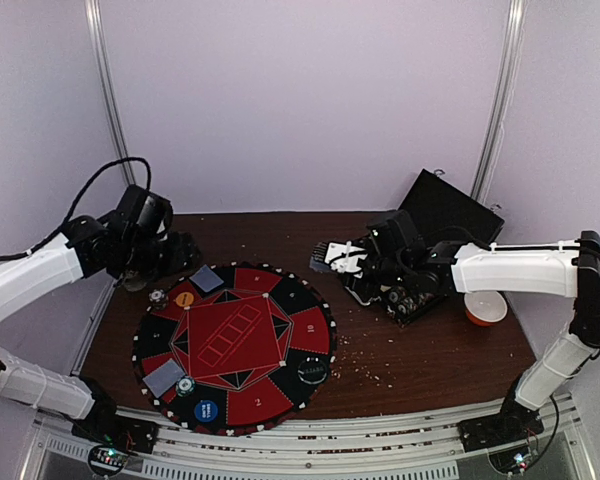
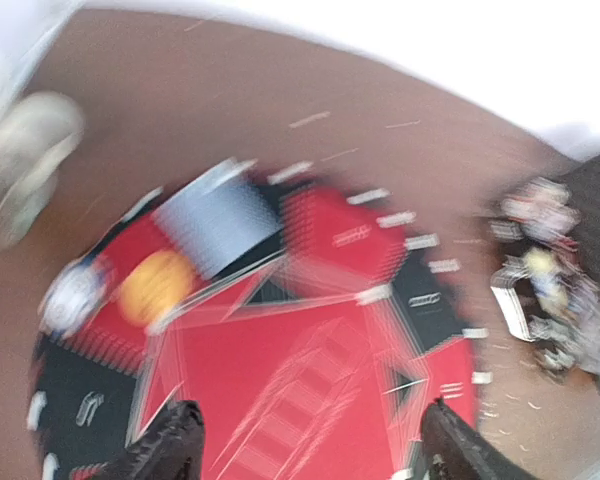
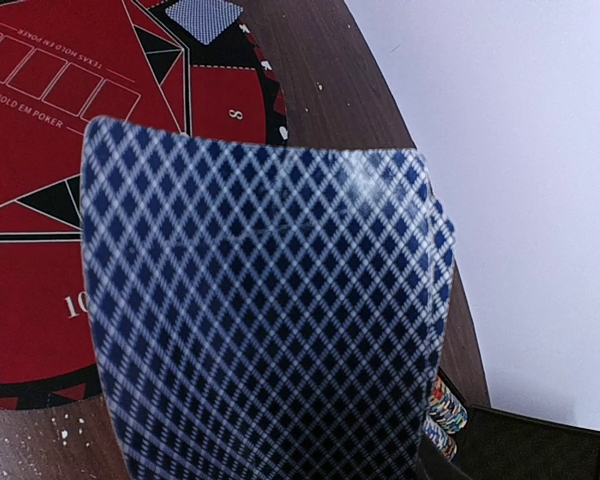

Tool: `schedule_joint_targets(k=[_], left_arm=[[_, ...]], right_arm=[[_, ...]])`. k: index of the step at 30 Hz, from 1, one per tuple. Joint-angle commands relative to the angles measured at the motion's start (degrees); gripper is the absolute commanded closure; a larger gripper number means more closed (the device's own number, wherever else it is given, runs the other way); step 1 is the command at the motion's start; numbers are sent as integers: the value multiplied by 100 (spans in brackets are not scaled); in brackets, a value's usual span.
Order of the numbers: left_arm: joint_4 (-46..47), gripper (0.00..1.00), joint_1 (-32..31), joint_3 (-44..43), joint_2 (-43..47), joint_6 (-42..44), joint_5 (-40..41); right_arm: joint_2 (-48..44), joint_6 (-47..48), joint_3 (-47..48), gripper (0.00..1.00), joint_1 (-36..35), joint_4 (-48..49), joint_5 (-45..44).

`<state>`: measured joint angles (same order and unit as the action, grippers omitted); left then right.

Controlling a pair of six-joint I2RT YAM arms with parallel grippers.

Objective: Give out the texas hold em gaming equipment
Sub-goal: Pick up the poker card from the face-down deck piles.

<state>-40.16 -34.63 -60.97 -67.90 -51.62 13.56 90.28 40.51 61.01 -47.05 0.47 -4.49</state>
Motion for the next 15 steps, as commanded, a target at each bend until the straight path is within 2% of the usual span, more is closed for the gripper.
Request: schedule_joint_targets(k=[1,4,7,12,15], left_arm=[[2381,16,-188,-408,-634,2240,-1669],[3192,5,-297,-491,-1102,2530,-3038],[3295,2,-530,-823,-1661,2904,-3649],[3719,2,-599,-1004,-2120,2813,-4232],[3700,3,-599,-991,-2226,2763,-4120]], right_arm=[[-126,106,297,55,-116,68,212],[-94,111,392,55,-185,119,309],[-28,127,483,55,-251,144,379],[105,181,601,55,-328,166,392],[153,183,635,55,-364,197,422]])
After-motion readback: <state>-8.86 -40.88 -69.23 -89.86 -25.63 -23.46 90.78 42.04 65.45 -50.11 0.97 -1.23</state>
